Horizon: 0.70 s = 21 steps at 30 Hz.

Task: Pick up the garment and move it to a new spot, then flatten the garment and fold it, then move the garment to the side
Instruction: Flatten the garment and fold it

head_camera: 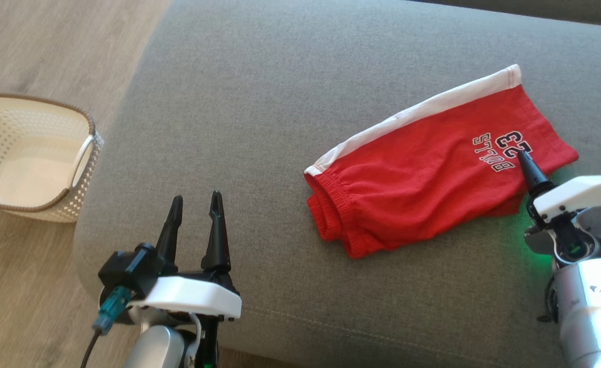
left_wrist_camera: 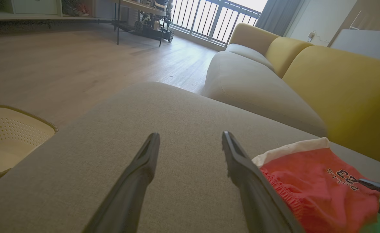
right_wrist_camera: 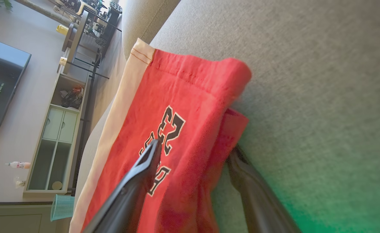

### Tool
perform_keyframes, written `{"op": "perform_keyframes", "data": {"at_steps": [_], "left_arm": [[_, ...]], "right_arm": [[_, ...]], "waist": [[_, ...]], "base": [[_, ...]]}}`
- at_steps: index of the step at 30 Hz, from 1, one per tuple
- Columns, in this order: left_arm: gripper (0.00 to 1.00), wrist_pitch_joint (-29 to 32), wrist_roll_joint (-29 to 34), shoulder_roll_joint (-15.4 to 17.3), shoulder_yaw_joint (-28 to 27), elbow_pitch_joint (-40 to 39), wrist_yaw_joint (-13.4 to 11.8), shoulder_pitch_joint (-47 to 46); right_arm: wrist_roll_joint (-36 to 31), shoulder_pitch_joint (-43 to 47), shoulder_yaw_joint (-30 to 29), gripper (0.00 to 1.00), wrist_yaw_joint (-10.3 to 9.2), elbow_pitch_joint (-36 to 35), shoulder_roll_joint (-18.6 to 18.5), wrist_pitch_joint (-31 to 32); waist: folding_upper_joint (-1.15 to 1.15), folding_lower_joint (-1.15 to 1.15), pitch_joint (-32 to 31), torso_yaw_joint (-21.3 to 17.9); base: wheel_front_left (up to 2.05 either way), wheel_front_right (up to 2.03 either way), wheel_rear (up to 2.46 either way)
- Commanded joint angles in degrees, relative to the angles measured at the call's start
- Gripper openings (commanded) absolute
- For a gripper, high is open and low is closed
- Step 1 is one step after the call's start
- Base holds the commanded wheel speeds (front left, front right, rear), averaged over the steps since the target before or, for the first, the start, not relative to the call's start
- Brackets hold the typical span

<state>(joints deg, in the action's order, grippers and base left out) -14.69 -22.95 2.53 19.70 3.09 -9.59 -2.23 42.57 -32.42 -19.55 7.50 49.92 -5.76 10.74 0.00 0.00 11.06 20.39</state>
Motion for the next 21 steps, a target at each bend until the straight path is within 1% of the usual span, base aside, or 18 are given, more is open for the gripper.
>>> {"op": "perform_keyframes", "data": {"at_steps": [1, 10, 17, 18, 19, 21], "left_arm": [[1.0, -0.3, -0.4, 0.3, -1.6, -2.1, -0.3, -2.1], [1.0, -0.3, -0.8, 0.3, -1.2, -2.4, -0.4, -2.9], [1.0, -0.3, -0.5, 0.3, -0.7, -2.6, -0.5, -3.5], [1.0, -0.3, -0.5, 0.3, -0.6, -2.6, -0.6, -3.6], [1.0, -0.3, -0.4, 0.3, -0.5, -2.7, -0.6, -3.6], [1.0, -0.3, -0.4, 0.3, -0.5, -2.7, -0.7, -3.6]], "right_arm": [[-0.2, -1.1, 1.6, 1.0, -0.01, 1.0, 0.8, 1.1], [-1.7, -6.4, 1.8, 1.0, -0.01, 7.8, -0.7, 3.2], [-2.5, -9.0, 3.0, 1.0, -0.01, 10.1, -0.8, 3.2], [-2.4, -9.1, 3.2, 0.47, -0.01, 10.2, -0.7, 3.1], [-2.4, -9.1, 3.5, 0.01, -0.01, 10.3, -0.6, 2.7], [-2.3, -8.6, 3.9, 0.0, -0.01, 10.2, -0.5, 1.5]], "waist": [[0.0, 0.0, 0.6, 0.5], [0.0, 0.0, 2.3, 1.3], [0.0, 0.0, 2.5, 1.1], [0.0, 0.0, 2.4, 1.0], [0.0, 0.0, 2.3, 0.8], [0.0, 0.0, 1.9, 0.5]], "base": [[0.0, 0.0, 0.0], [0.0, 0.0, 0.0], [0.0, 0.0, 0.0], [0.0, 0.0, 0.0], [0.0, 0.0, 0.0], [0.0, 0.0, 0.0]]}}
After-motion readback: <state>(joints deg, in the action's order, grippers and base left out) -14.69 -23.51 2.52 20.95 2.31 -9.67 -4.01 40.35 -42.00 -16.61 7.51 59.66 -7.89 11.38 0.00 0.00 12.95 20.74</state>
